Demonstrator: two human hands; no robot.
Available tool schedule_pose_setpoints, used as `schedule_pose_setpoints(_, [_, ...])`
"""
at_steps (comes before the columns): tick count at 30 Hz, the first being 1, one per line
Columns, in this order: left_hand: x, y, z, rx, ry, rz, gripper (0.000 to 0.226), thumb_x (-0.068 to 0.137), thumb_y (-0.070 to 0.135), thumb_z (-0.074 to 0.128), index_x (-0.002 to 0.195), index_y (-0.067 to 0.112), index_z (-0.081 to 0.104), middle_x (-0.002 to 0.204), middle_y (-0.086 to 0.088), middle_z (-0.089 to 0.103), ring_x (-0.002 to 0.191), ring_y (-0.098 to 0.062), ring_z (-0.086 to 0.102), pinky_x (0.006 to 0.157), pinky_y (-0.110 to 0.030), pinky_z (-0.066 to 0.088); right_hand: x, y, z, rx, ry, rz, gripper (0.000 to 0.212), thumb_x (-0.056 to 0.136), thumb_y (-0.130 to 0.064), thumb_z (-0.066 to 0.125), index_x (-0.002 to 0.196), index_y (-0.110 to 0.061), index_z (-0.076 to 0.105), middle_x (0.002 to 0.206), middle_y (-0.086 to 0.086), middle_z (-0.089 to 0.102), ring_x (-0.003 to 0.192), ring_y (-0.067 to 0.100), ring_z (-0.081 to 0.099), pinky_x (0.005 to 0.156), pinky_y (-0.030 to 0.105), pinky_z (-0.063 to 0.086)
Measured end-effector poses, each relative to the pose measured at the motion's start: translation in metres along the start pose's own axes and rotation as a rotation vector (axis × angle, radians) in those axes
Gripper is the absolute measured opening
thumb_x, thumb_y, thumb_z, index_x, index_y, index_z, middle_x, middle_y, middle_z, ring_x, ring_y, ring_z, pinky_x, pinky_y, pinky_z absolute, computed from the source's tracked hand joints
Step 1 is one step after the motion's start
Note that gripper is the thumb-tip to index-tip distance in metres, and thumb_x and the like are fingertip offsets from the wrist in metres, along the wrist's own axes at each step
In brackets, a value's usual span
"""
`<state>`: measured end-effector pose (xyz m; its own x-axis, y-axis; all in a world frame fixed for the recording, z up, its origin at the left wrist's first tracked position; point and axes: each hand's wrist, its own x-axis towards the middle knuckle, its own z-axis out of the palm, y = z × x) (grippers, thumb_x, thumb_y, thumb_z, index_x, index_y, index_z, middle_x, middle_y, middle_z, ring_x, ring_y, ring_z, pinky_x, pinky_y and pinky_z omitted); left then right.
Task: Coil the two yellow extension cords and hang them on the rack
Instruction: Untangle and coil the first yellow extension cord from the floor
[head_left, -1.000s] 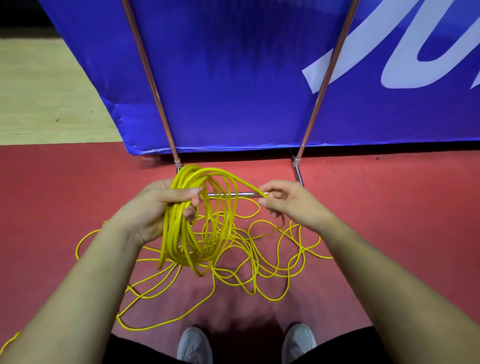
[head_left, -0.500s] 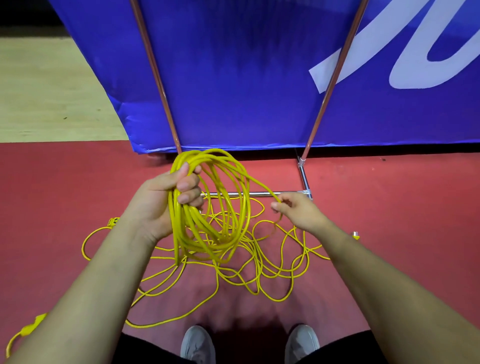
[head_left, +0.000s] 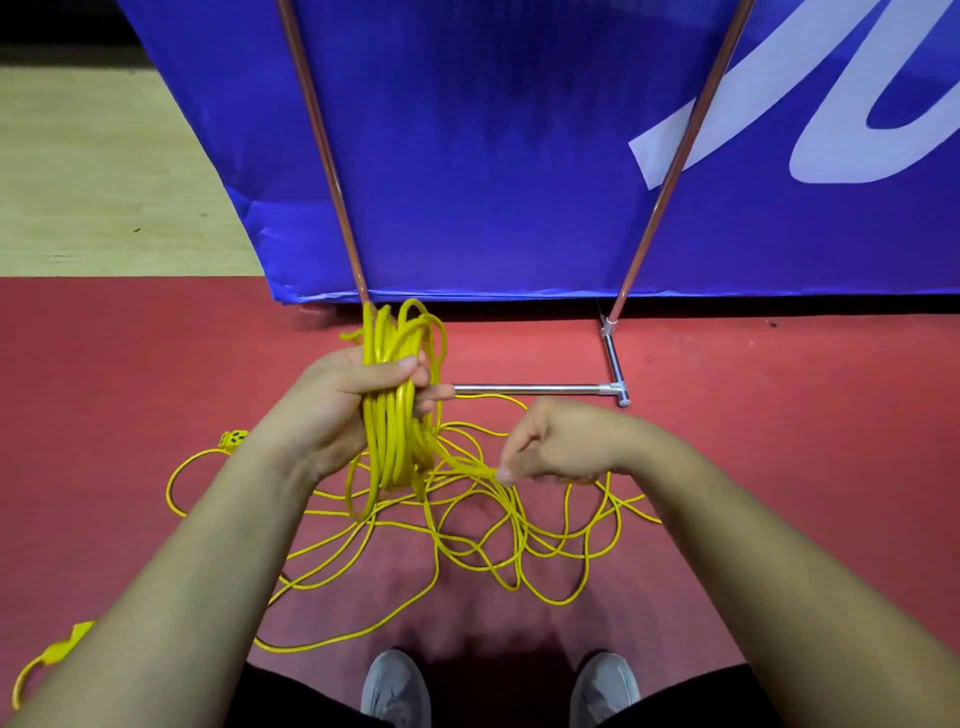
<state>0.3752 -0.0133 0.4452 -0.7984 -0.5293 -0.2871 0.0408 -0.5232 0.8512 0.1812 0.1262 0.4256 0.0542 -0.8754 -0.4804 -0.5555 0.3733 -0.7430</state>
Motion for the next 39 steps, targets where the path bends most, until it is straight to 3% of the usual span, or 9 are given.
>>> schedule_pose_setpoints(4, [-0.005, -0.010, 0.018, 0.262, 0.008, -0.044, 0.016, 0.090, 0.005, 0.053, 0.101, -0.006, 0.056, 0.095, -0.024, 0.072, 0.091, -0.036, 0.070, 0.084, -0.042, 0.057, -0.011, -0.029, 0.002, 0.184, -0.106, -0.207, 0.015, 0.089, -0.023, 0.068, 0.083, -0.011, 0.074, 0.047, -0.006, 0.040, 0.048, 0.018, 0.031, 0.047, 0.030, 0.025])
schedule_pose_setpoints(9, [-0.015, -0.010, 0.027, 0.330, -0.119, -0.082, 0.007, 0.085, 0.008, 0.059, 0.080, 0.004, 0.061, 0.066, -0.017, 0.065, 0.051, -0.025, 0.062, 0.049, -0.027, 0.050, -0.008, -0.022, -0.013, 0.566, 0.226, -0.317, 0.013, 0.086, -0.017, 0.068, 0.078, -0.008, 0.066, 0.051, -0.004, 0.040, 0.051, 0.014, 0.027, 0.049, 0.030, 0.019])
schedule_pose_setpoints(12, [-0.012, -0.001, 0.028, 0.006, -0.055, -0.048, 0.010, 0.081, 0.008, 0.057, 0.071, 0.008, 0.059, 0.055, -0.007, 0.049, 0.040, -0.017, 0.045, 0.043, -0.023, 0.041, -0.005, 0.012, -0.021, 0.371, 0.321, -0.255, 0.011, 0.089, -0.014, 0.067, 0.078, -0.012, 0.066, 0.059, 0.003, 0.053, 0.058, 0.017, 0.045, 0.058, 0.028, 0.038])
schedule_pose_setpoints(15, [-0.009, 0.003, 0.025, -0.067, -0.039, -0.022, 0.006, 0.082, 0.008, 0.054, 0.084, 0.005, 0.059, 0.058, -0.008, 0.048, 0.043, -0.018, 0.046, 0.045, -0.022, 0.042, -0.001, 0.052, -0.017, 0.371, 0.329, -0.165, 0.010, 0.094, -0.009, 0.059, 0.088, -0.006, 0.067, 0.074, 0.010, 0.061, 0.070, 0.014, 0.058, 0.074, 0.026, 0.048])
schedule_pose_setpoints(22, [-0.010, -0.003, 0.021, 0.137, -0.036, -0.144, 0.016, 0.076, 0.008, 0.060, 0.088, -0.002, 0.062, 0.076, -0.022, 0.071, 0.059, -0.028, 0.069, 0.053, -0.031, 0.055, 0.003, 0.047, -0.016, 0.498, 0.382, -0.183, 0.018, 0.097, -0.012, 0.054, 0.094, -0.008, 0.072, 0.056, -0.004, 0.034, 0.052, 0.013, 0.028, 0.054, 0.030, 0.026])
schedule_pose_setpoints(27, [-0.011, -0.009, 0.026, 0.102, -0.064, -0.241, 0.025, 0.079, 0.009, 0.055, 0.098, -0.003, 0.065, 0.090, -0.026, 0.072, 0.064, -0.029, 0.071, 0.054, -0.030, 0.057, -0.008, -0.009, -0.010, 0.146, 0.362, -0.273, 0.012, 0.091, -0.011, 0.065, 0.083, -0.008, 0.073, 0.049, -0.009, 0.051, 0.050, 0.002, 0.040, 0.050, 0.021, 0.032])
schedule_pose_setpoints(31, [-0.011, -0.014, 0.027, 0.093, -0.110, -0.272, 0.013, 0.080, 0.015, 0.060, 0.080, 0.005, 0.069, 0.066, -0.009, 0.063, 0.044, -0.019, 0.057, 0.045, -0.025, 0.048, -0.008, -0.036, 0.003, -0.004, 0.376, -0.338, 0.015, 0.089, -0.022, 0.067, 0.079, -0.012, 0.072, 0.063, 0.007, 0.061, 0.060, 0.007, 0.048, 0.056, 0.032, 0.042])
schedule_pose_setpoints(36, [-0.010, -0.008, 0.015, -0.061, -0.244, -0.170, 0.030, 0.065, 0.026, 0.084, 0.079, 0.013, 0.061, 0.060, 0.002, 0.047, 0.042, -0.009, 0.043, 0.050, -0.023, 0.038, 0.002, 0.012, -0.008, 0.006, 0.288, -0.200, 0.036, 0.087, -0.032, 0.071, 0.078, 0.001, 0.060, 0.061, 0.005, 0.049, 0.057, 0.003, 0.043, 0.055, 0.022, 0.034])
schedule_pose_setpoints(39, [-0.010, -0.004, 0.012, -0.089, -0.247, -0.143, 0.027, 0.063, 0.028, 0.087, 0.074, 0.016, 0.065, 0.060, 0.002, 0.048, 0.044, -0.008, 0.044, 0.051, -0.023, 0.040, 0.007, 0.061, -0.009, 0.088, 0.203, -0.129, 0.022, 0.092, -0.018, 0.065, 0.088, 0.003, 0.063, 0.071, -0.003, 0.054, 0.065, -0.002, 0.048, 0.065, 0.013, 0.039])
